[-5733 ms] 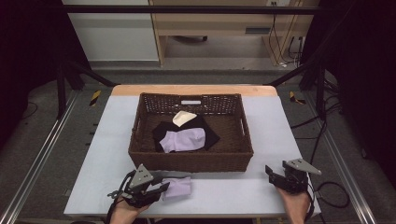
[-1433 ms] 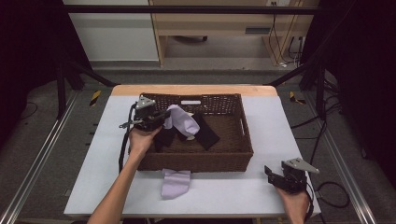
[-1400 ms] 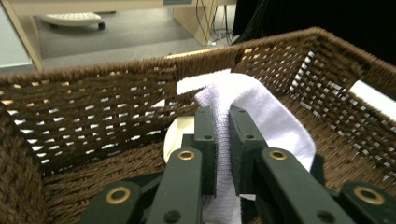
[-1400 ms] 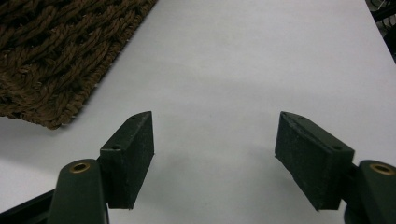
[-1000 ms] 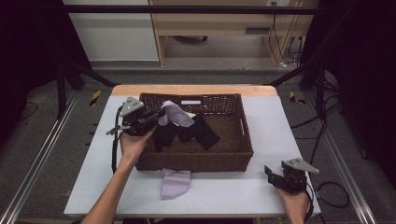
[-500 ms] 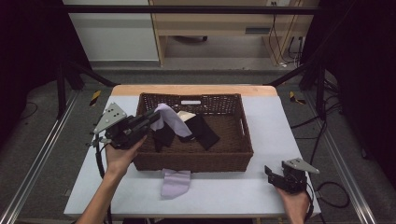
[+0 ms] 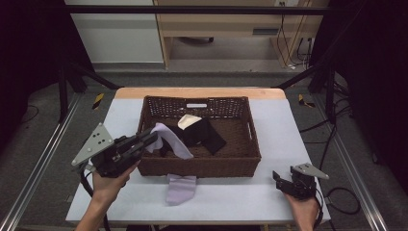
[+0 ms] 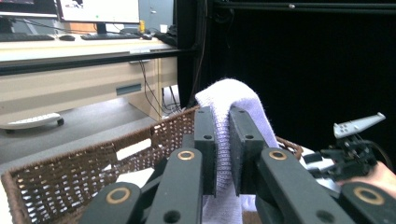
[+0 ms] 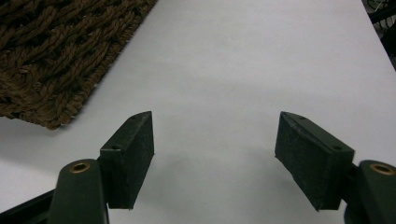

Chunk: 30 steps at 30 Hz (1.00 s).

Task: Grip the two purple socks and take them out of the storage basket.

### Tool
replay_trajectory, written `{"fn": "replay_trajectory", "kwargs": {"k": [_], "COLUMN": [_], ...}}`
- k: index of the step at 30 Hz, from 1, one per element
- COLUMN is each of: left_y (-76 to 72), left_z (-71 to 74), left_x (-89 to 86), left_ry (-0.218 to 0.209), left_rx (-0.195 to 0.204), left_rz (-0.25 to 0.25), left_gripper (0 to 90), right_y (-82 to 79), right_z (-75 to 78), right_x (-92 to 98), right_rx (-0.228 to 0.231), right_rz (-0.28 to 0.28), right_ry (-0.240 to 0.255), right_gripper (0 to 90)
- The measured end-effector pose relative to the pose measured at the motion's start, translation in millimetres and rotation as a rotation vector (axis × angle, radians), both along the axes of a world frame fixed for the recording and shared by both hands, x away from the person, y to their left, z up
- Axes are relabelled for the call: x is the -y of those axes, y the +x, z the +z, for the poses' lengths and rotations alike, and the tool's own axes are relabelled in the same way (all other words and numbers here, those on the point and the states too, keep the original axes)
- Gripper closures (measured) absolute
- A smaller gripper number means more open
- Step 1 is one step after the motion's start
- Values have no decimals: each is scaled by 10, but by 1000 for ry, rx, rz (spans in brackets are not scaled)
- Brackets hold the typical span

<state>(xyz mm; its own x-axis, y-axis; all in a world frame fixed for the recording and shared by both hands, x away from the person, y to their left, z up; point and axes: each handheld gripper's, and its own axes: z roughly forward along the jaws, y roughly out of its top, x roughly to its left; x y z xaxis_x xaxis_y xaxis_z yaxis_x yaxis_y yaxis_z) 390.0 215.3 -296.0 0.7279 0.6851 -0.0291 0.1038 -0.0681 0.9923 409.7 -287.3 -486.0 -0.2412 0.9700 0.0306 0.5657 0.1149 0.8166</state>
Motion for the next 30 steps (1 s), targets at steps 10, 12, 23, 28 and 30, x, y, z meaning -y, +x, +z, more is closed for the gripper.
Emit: {"fn": "replay_trajectory", "kwargs": {"k": [10,12,23,28,30], "left_y": [-213,-221,-206,-182,-172], "left_z": [-295,-334,-695,-893,-931], "left_x": [-11,-8,89,151,163], "left_ry": [42,46,102,140,147], "left_rx": [-44,-51,-154,-214,-225], "left_rz": [-24,-23,-25,-36,-38], "left_gripper": [816,816,816,816,816], "right_y": [1,1,-5,-8,-9], "right_z": [-1,-1,1,0,0], "right_x": [-2,-3,-12,-21,-24], "right_rx": [-3,-4,-2,1,-1], "right_rz": [-1,-1,4,11,11], "right_ry": [-1,0,-7,-15,-14], "right_gripper": [282,282,284,285,284]}}
